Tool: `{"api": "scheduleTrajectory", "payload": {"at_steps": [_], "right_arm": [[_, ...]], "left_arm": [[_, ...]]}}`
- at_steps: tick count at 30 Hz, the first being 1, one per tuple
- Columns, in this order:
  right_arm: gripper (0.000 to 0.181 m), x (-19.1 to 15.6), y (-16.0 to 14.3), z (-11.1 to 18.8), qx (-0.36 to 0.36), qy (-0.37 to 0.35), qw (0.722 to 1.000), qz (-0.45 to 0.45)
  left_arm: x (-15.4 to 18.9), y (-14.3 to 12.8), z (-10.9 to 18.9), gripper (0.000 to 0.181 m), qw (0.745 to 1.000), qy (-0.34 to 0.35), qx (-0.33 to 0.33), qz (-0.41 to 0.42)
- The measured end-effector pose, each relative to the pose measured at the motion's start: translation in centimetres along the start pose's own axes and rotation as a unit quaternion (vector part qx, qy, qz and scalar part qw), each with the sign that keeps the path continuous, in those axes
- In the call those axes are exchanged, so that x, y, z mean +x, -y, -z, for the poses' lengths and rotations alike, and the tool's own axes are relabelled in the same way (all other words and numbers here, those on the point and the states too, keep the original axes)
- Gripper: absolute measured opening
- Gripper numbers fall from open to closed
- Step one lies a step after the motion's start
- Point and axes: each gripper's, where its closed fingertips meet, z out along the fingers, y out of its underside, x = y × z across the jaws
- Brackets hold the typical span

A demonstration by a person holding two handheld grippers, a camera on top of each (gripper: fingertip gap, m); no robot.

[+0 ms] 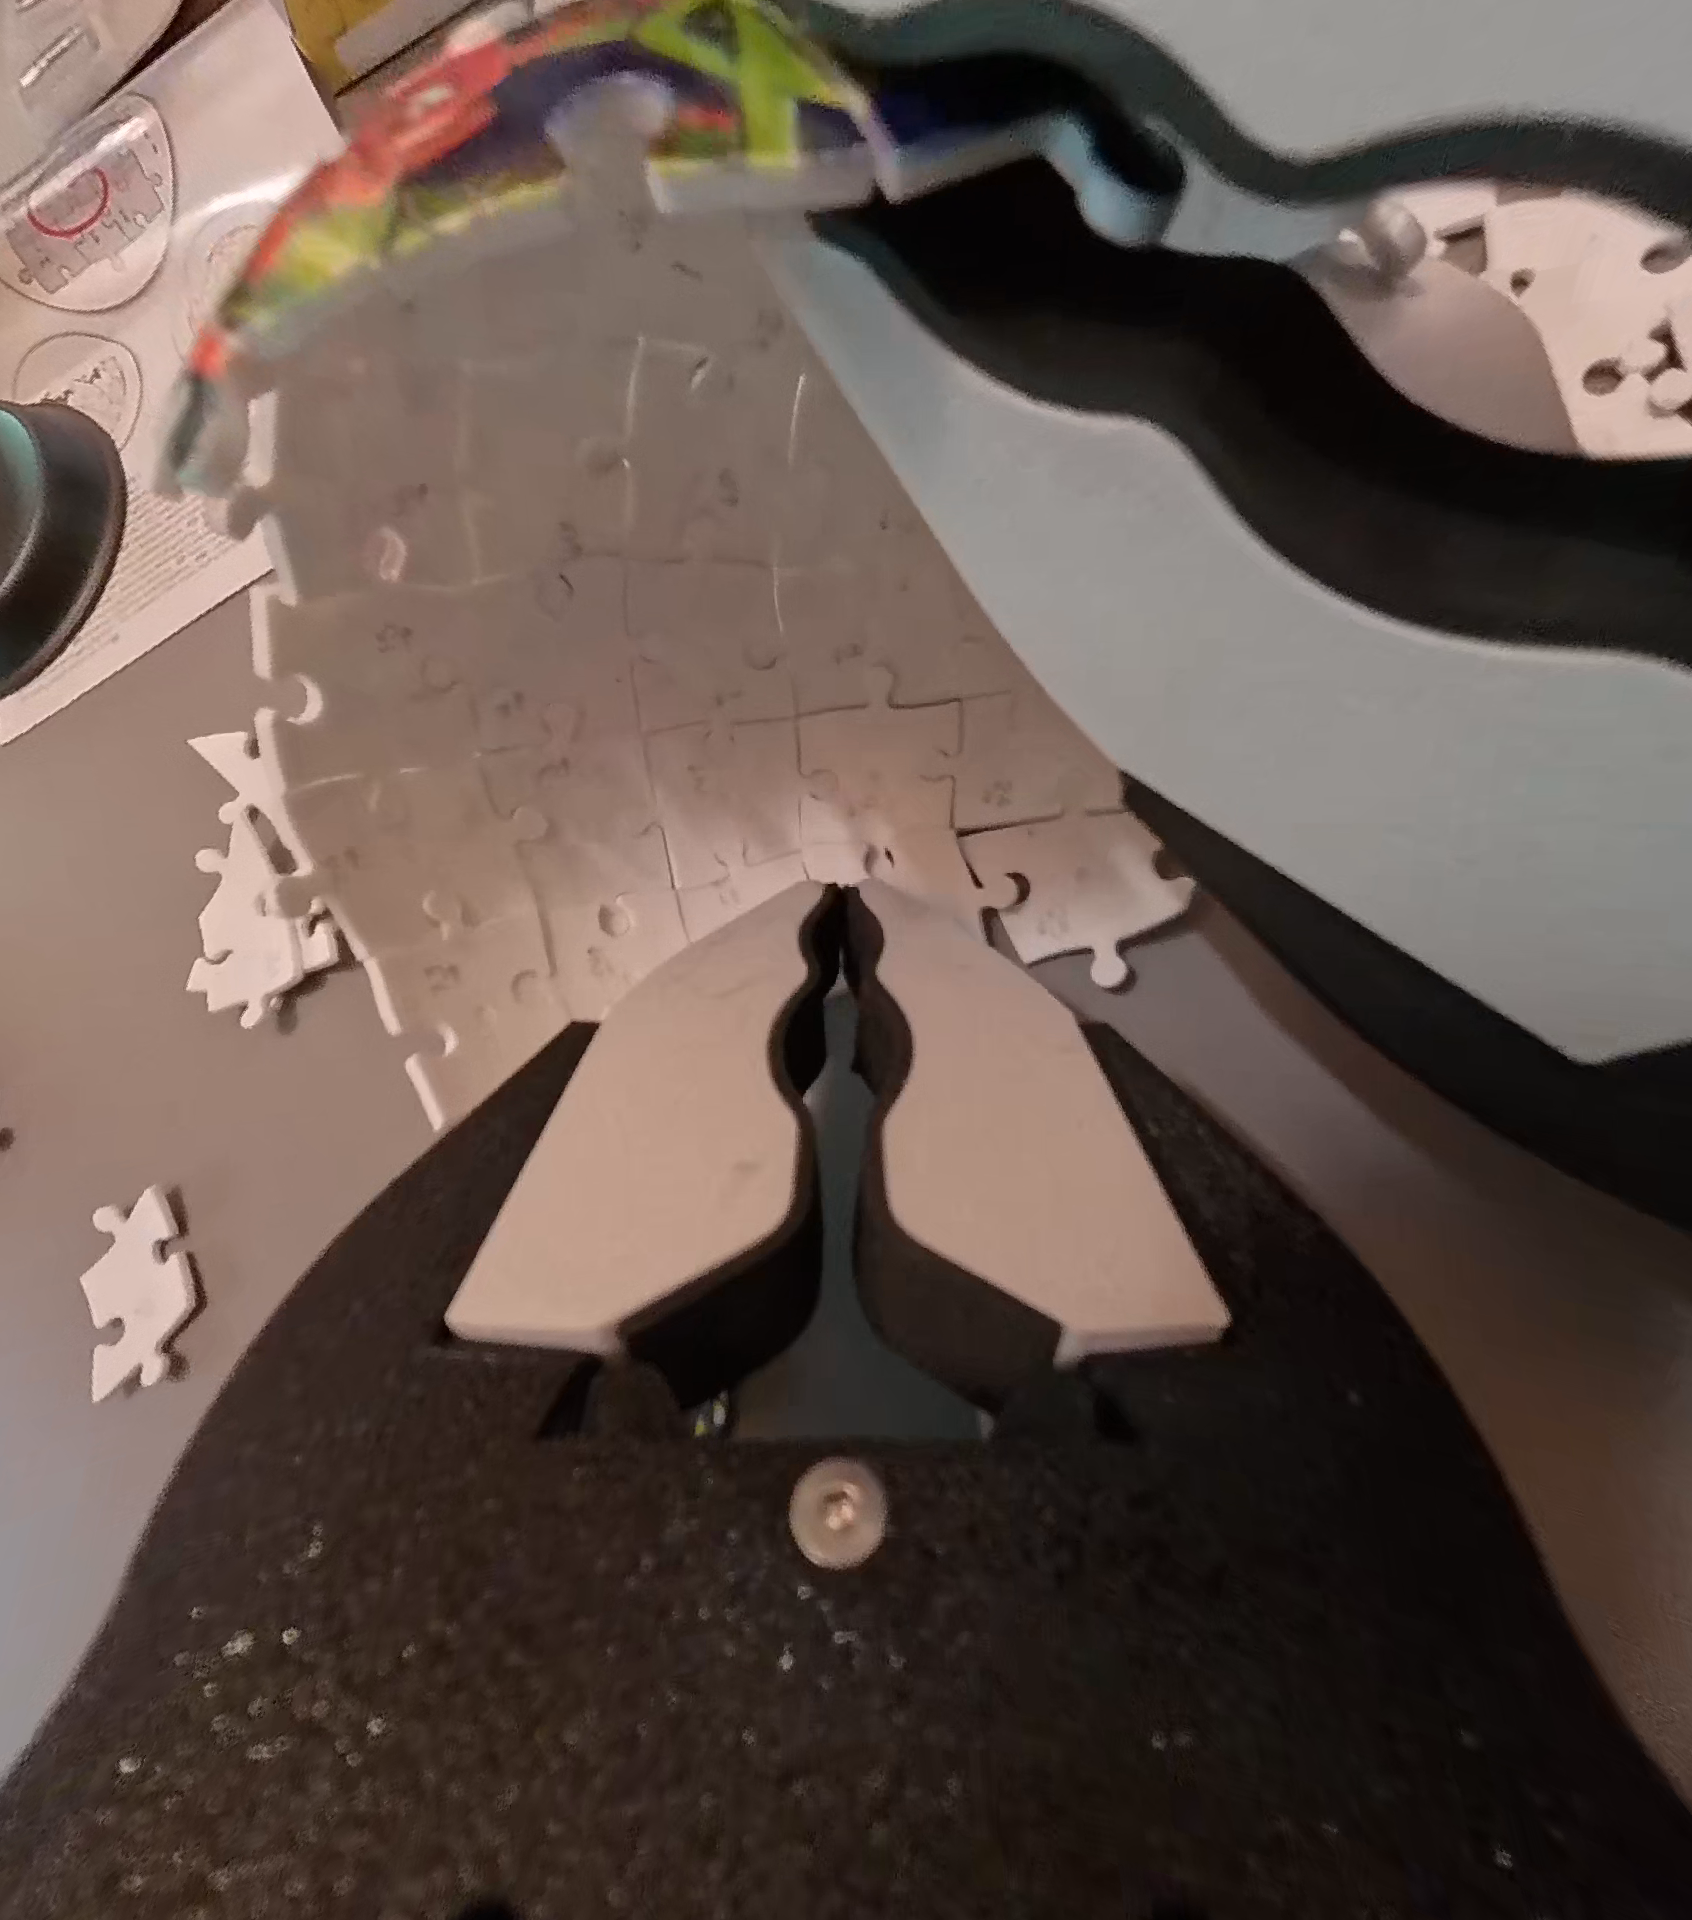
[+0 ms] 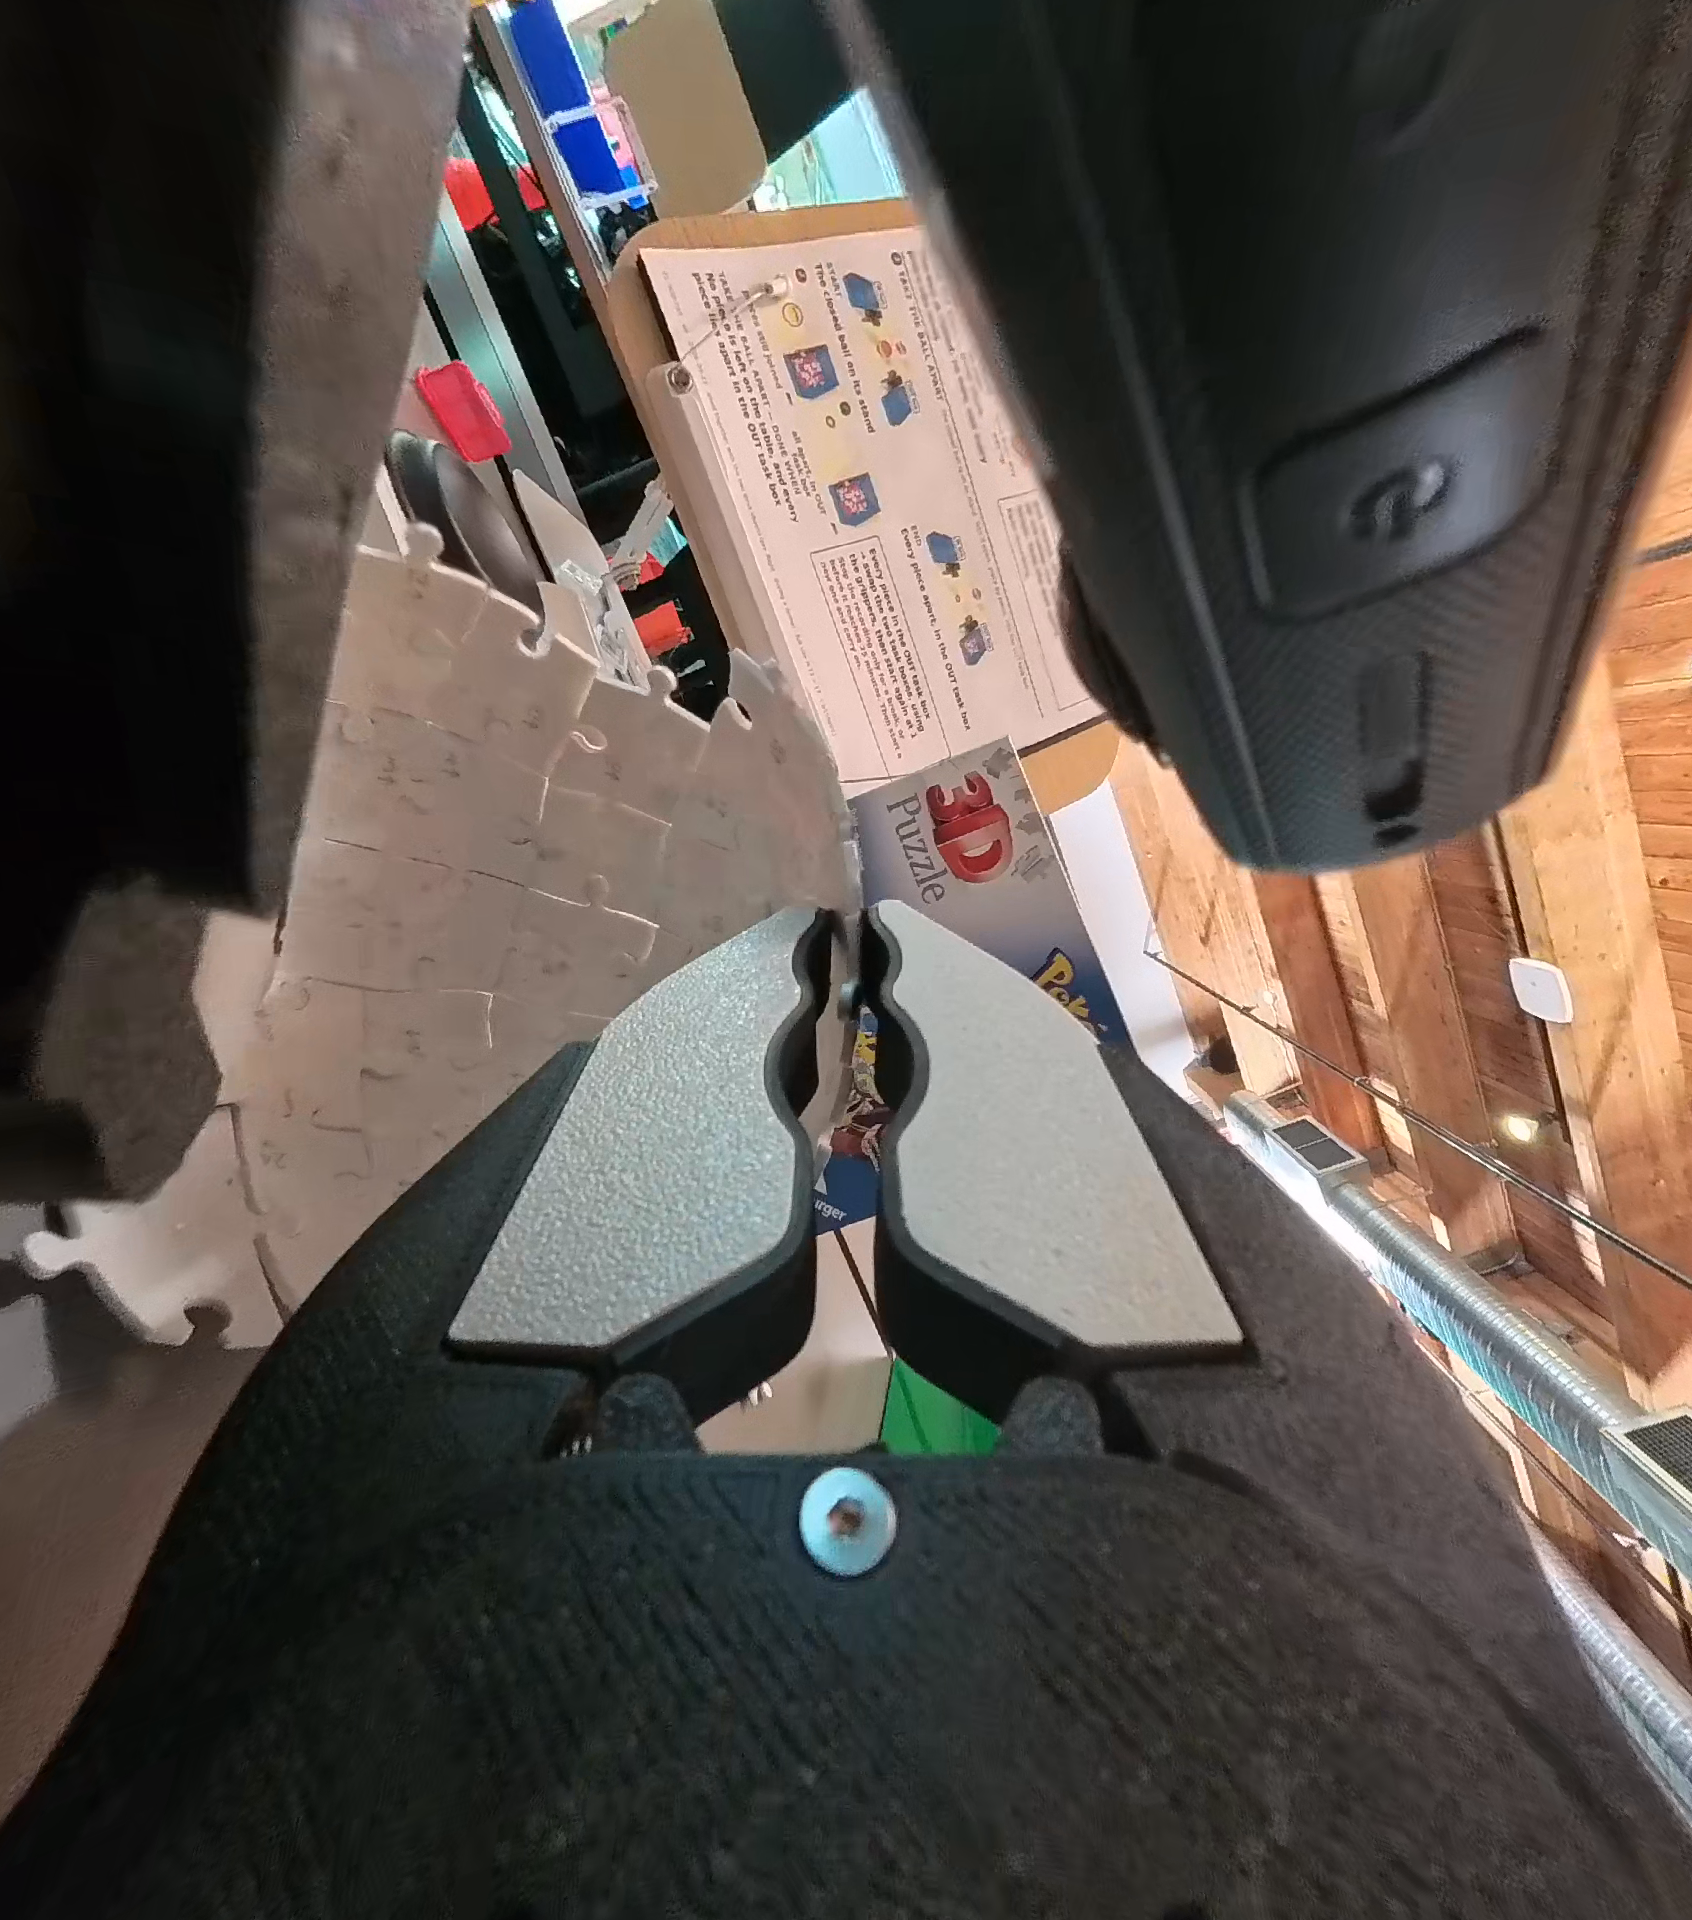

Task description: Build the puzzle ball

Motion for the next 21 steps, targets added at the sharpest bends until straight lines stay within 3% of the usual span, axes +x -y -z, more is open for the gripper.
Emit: {"api": "scheduleTrajectory", "payload": {"at_steps": [12,21], "right_arm": [[0.005,0.0,0.0,0.1,0.0,-0.001,1.0,-0.002],[0.005,0.0,-0.1,0.1,-0.002,-0.001,1.0,-0.011]], "left_arm": [[0.0,0.2,0.3,0.0,0.998,-0.03,0.012,0.053],[-0.1,0.9,-0.6,0.0,1.0,-0.015,0.019,0.02]]}}
